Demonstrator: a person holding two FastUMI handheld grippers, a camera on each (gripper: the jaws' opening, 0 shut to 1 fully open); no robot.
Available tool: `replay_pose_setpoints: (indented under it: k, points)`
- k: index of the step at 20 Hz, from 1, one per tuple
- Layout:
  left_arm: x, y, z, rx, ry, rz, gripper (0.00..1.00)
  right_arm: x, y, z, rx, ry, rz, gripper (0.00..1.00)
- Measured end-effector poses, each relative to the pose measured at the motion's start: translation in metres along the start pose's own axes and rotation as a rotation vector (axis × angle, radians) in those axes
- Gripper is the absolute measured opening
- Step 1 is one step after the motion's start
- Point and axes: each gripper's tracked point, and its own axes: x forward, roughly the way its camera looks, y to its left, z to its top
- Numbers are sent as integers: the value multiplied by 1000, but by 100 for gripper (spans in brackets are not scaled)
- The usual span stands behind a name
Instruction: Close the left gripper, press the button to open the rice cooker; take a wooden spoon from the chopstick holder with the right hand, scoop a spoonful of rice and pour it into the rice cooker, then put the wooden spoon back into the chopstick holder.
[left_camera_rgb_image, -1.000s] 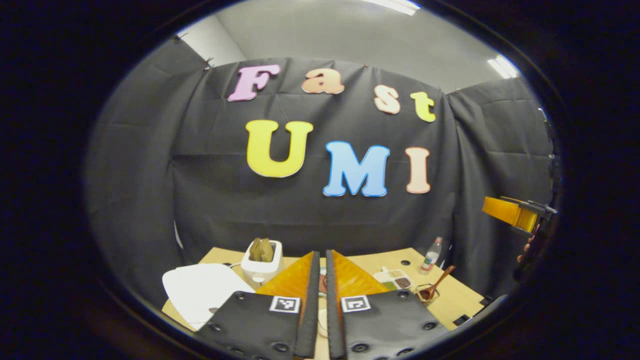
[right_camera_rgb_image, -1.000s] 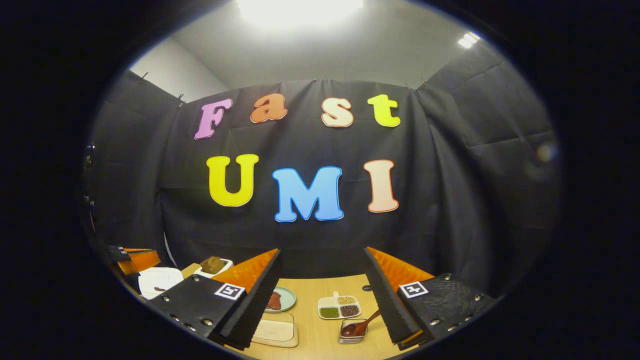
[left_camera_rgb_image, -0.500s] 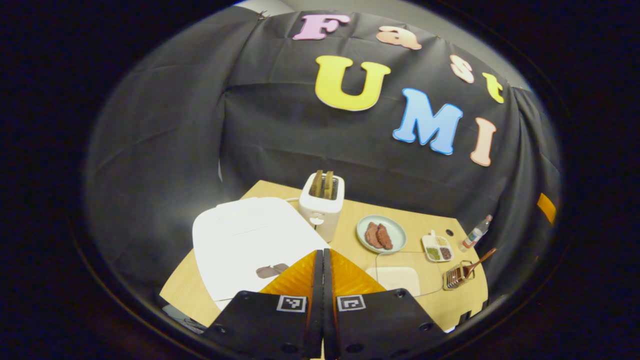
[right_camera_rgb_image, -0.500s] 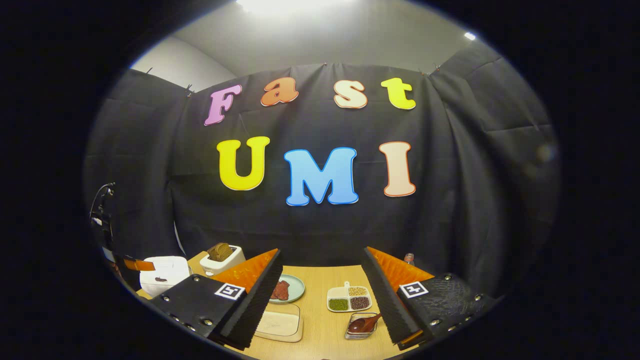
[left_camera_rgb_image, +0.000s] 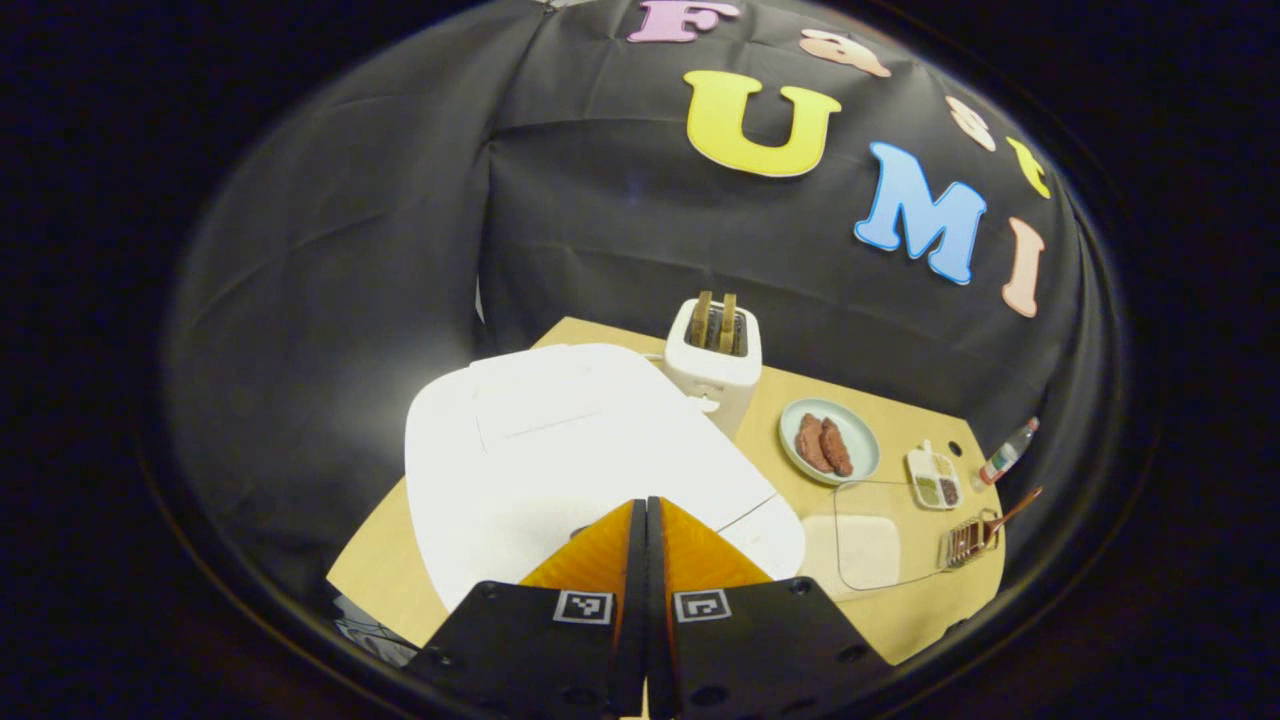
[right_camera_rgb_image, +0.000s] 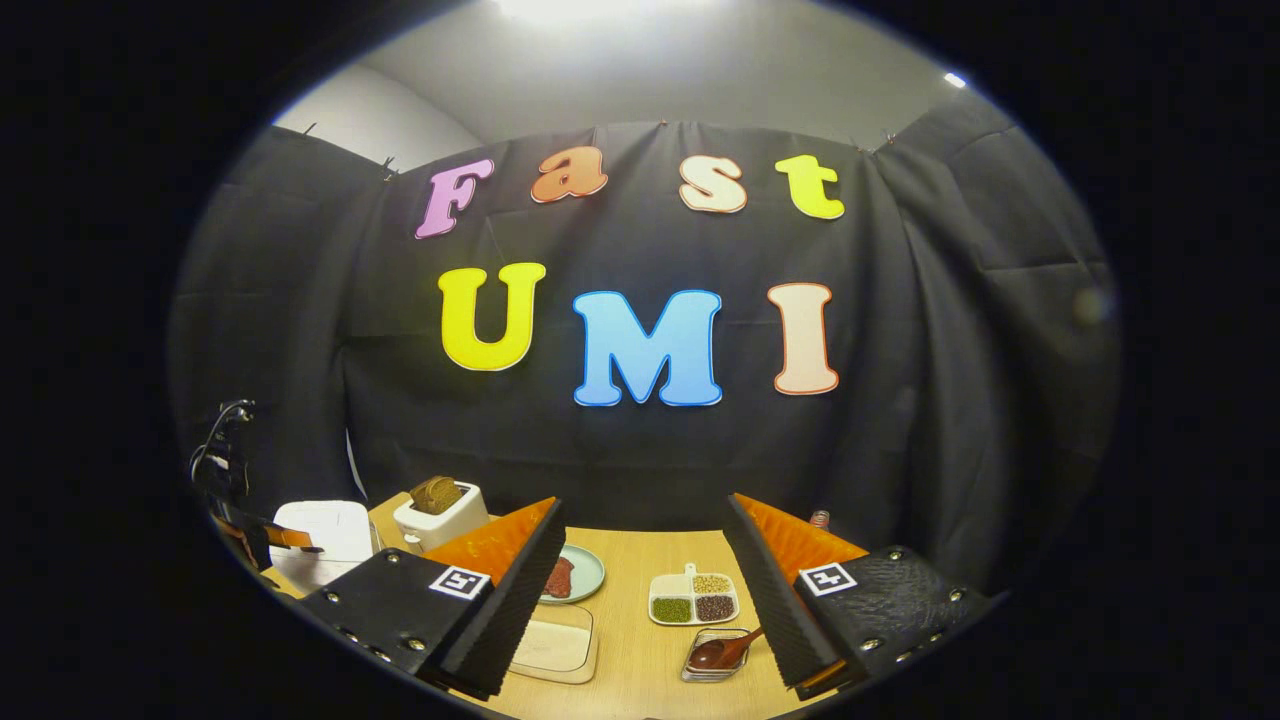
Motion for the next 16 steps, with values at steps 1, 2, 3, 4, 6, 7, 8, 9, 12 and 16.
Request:
replay_pose_setpoints:
  k: [1,2,3,4,6,7,8,9,12,16]
  points:
    - [5,2,-1,3,7,8,8,1,0,-1,-4,7,4,97]
    - [8,3,-5,-1,20,11,8,2,0,-2,-8,10,7,97]
    - [10,3,-16,-10,56,9,9,3,0,0,-12,10,6,97]
    - [12,2,-14,-13,43,9,9,3,-1,-1,-12,11,8,97]
    - [7,3,-6,-17,23,17,9,5,1,-1,-10,9,14,97]
    - [2,4,4,-6,-17,27,9,4,1,1,-9,6,15,97]
    - [-6,4,19,10,-78,38,9,5,1,1,-12,4,16,97]
    - [-18,0,37,26,-147,39,7,5,0,1,-14,4,16,97]
    - [-65,-2,96,27,-362,62,56,3,0,-2,-16,7,22,97]
    - [-110,-12,131,10,-483,69,90,-2,0,3,-21,-12,32,97]
